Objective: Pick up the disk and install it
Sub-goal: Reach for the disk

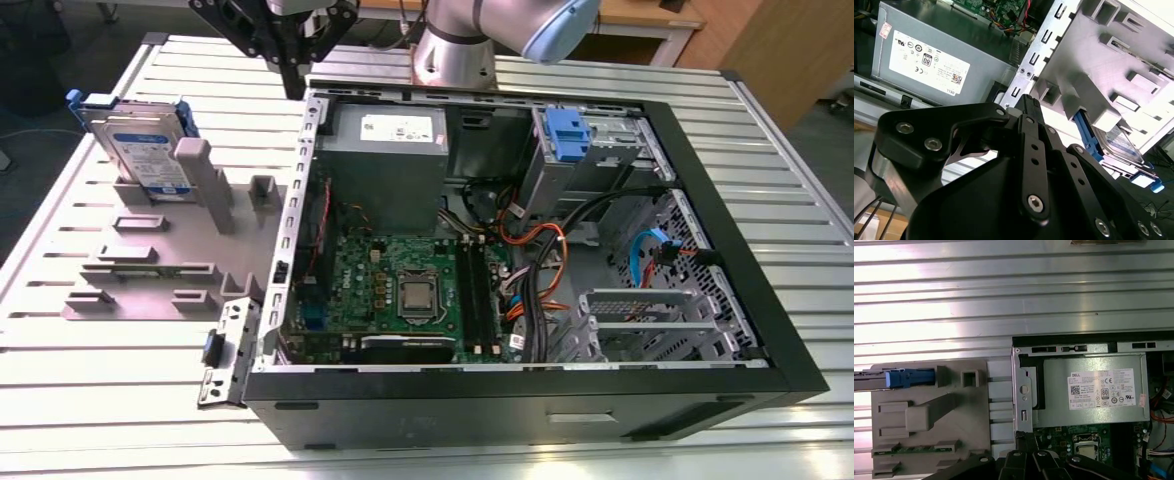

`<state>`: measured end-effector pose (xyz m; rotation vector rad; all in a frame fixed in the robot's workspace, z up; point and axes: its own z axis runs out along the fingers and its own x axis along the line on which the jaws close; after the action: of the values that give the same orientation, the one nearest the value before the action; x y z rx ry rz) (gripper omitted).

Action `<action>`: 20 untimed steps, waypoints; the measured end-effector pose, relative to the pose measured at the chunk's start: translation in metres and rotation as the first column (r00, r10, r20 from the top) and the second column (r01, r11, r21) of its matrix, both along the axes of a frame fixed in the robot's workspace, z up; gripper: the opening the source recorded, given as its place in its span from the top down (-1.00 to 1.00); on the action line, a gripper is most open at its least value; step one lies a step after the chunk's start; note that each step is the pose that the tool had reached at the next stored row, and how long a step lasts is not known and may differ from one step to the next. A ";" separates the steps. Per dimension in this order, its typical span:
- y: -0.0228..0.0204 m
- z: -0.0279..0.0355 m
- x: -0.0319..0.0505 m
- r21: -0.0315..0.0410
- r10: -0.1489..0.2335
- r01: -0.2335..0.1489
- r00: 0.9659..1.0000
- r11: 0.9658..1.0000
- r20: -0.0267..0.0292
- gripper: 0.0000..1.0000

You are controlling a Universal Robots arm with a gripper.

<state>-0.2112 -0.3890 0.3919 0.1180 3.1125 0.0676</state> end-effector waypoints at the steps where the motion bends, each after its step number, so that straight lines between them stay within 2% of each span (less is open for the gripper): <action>1: 0.0000 0.0000 -0.0001 0.000 0.000 0.000 1.000 1.000 0.000 0.79; 20: 0.0000 -0.0001 -0.0073 0.000 0.000 0.000 1.000 1.000 0.000 0.79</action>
<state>-0.2185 -0.3890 0.3919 0.1180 3.1125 0.0677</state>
